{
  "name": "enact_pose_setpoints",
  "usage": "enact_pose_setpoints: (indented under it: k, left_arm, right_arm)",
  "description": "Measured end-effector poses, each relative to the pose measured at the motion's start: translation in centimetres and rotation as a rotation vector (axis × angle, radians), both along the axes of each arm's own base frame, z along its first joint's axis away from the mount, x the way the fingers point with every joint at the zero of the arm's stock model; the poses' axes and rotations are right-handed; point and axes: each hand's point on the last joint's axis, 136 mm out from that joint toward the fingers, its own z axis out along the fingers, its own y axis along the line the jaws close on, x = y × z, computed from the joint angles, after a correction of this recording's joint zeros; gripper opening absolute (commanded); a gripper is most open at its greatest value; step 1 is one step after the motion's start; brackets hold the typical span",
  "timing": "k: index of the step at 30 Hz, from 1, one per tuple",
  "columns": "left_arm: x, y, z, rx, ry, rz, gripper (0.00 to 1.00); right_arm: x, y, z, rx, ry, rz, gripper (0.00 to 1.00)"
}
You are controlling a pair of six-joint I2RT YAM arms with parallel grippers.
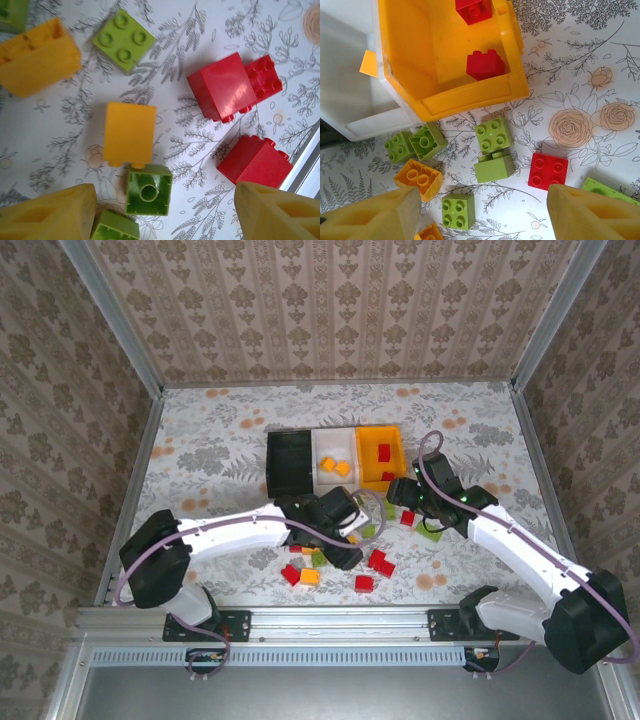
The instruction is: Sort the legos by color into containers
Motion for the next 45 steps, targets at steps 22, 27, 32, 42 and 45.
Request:
enact_pose_setpoints:
  k: [22, 27, 32, 42, 45]
  left_arm:
    - [-0.4, 1.4, -6.3, 0.198, -0.091, -0.030, 0.58]
    - [-0.7, 1.1, -6.8, 0.210, -0.102, -0.045, 0.47]
    - [-1.1, 0.8, -6.7, 0.199, -0.110, -0.056, 0.35]
    - [0.9, 1.3, -2.8, 0.127, -0.175, 0.005, 0.28]
    - [4.3, 2.5, 1.2, 0.040, -0.240, 0.121, 0.28]
  right_arm:
    - [-0.4, -1.0, 2.0, 0.019, -0.055, -0.021, 0.69]
    - [-0.3, -1.3, 2.2, 0.019, -0.060, -0.029, 0.69]
    - [-0.2, -1.7, 2.1, 0.018, -0.060, -0.041, 0.69]
    - [-0.1, -2.0, 2.1, 0.018, -0.060, -0.053, 0.69]
    - [-0.1, -2.0, 2.1, 0.019, -0.060, -0.054, 0.69]
